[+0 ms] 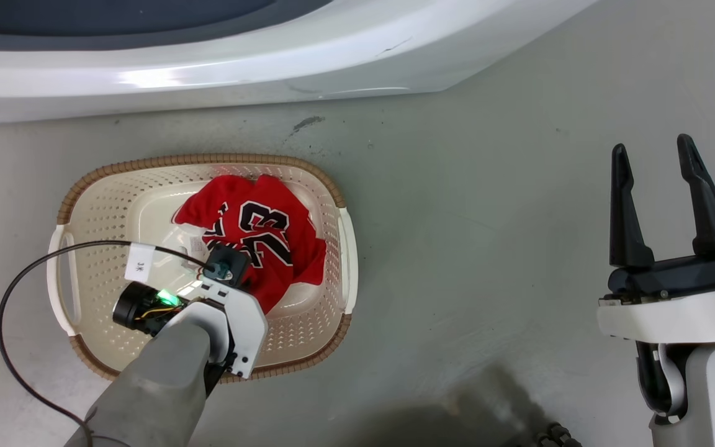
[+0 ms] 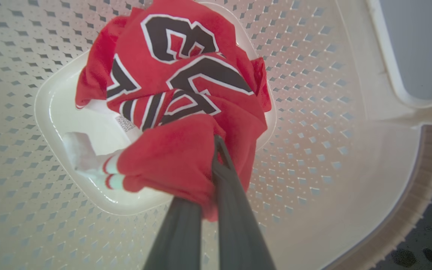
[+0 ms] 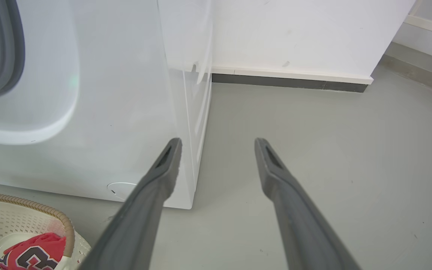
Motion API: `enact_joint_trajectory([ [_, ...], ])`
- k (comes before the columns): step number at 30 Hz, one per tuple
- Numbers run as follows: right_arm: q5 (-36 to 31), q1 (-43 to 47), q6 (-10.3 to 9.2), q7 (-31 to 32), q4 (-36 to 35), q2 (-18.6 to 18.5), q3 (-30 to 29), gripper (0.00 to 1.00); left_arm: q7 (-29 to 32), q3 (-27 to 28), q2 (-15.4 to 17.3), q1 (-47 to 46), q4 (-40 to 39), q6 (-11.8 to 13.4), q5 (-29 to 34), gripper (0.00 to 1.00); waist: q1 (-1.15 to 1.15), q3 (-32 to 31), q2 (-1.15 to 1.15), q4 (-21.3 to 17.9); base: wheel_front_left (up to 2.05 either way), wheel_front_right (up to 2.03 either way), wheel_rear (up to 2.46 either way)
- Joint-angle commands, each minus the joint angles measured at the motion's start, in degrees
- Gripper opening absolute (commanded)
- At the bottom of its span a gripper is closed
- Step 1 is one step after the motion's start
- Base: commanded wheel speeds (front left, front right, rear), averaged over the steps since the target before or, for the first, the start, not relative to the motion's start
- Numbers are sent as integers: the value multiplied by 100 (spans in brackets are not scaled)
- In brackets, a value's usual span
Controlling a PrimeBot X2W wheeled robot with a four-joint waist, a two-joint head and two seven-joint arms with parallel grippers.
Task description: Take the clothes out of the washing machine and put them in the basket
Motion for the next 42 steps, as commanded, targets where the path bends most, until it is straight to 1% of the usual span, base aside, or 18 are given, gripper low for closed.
enact_joint_trajectory([
  [1,14,-137,-6,-12,-18,9,-15,100,19,-28,-65,-99,53,36,7,0,-1,87,0,29,0,0,0],
  [4,2,-136,-6,-12,23,9,-33,100,34,-47,-135,-79,98,39,-18,0,-1,68,0,58,0,0,0],
  [5,-4,-147,-6,-12,34,9,-37,100,28,-55,-160,-55,104,26,-24,18,-1,38,0,71,0,0,0],
  [6,-10,-156,-6,-13,40,9,-31,100,-13,-54,-177,-27,114,27,-35,100,-1,0,0,82,0,0,0],
  [15,-24,74,-6,-12,150,9,-6,100,-497,178,-276,319,119,18,-301,100,-1,-741,0,215,0,0,0],
  [19,-65,284,-6,-12,208,9,-29,100,-622,393,-275,546,-189,55,-386,100,-1,-1222,0,328,0,0,0],
  [24,-88,608,-6,-13,266,9,-50,100,-625,984,-34,1073,-1310,372,-152,100,-1,-1802,0,497,0,0,0],
  [27,-90,776,-6,-12,293,8,-48,100,-627,1516,63,1434,-2045,584,82,100,-1,-2113,0,573,0,0,0],
  [30,-96,947,-6,-12,315,7,-44,100,-627,2056,128,1927,-2756,773,444,100,-1,-2402,0,641,0,0,0],
  [32,-100,1041,-6,-12,330,7,-54,100,-627,2402,91,2230,-3212,850,686,100,-1,-2573,0,688,0,0,0],
  [37,-121,1274,-6,-12,362,8,-44,100,-622,3181,-79,2953,-4162,914,1254,100,-1,-2960,0,774,0,0,0],
  [42,-114,1477,-6,-12,376,8,-74,100,-622,3724,-303,3516,-4853,828,1744,100,-1,-3268,0,830,0,0,0],
])
